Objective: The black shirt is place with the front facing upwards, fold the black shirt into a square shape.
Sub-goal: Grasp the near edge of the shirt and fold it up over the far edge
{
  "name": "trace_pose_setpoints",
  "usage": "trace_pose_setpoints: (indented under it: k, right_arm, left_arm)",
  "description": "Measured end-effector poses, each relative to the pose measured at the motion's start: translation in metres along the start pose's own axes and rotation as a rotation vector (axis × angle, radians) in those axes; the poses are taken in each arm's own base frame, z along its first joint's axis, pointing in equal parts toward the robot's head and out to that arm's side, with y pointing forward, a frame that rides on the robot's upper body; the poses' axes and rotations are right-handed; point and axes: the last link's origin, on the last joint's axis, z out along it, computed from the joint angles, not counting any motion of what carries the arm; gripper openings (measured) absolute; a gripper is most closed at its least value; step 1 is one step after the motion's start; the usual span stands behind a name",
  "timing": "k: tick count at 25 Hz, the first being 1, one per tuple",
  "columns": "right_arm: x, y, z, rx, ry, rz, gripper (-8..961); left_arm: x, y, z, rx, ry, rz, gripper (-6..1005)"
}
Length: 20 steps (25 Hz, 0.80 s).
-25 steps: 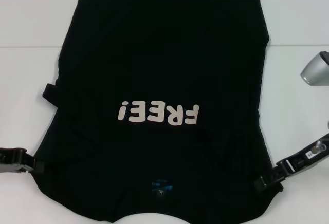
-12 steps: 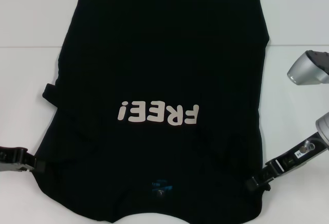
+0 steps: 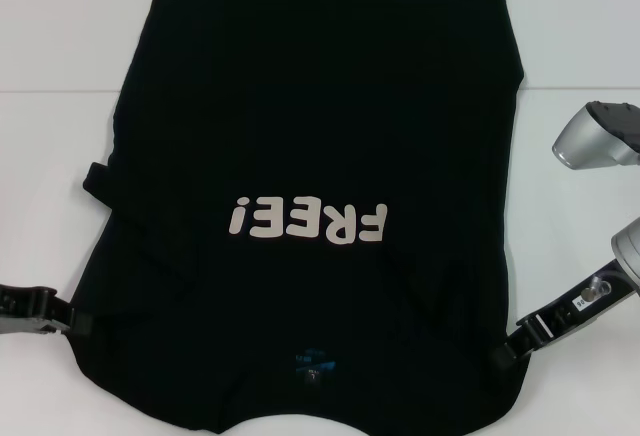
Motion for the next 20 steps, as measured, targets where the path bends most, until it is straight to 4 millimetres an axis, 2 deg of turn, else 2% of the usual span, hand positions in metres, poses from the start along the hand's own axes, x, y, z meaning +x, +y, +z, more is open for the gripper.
trace_pose_setpoints:
  k: [5,10,15,20]
  right_arm:
    - [0.000,-0.002,-0.004,0.003,0.002,-0.007,204]
    - [0.007,-0.006,-0.017,-0.010,0.025,-0.030,74]
    - [0.029,-0.008,-0.031,-0.071,0.107,-0.086,74]
    - [0.069,-0.001,-0.030,-0.203,0.258,-0.170,74]
  left_arm:
    - [-0.002,0.002,-0.001,-0.018,-0.012,0.006,50]
    - [-0.007,0.006,-0.009,-0.121,-0.043,0.018,50]
    - [-0.022,0.012,-0.017,-0.217,-0.136,0.049,50]
    - [-0.061,0.027,-0.018,-0.366,-0.381,0.110,50]
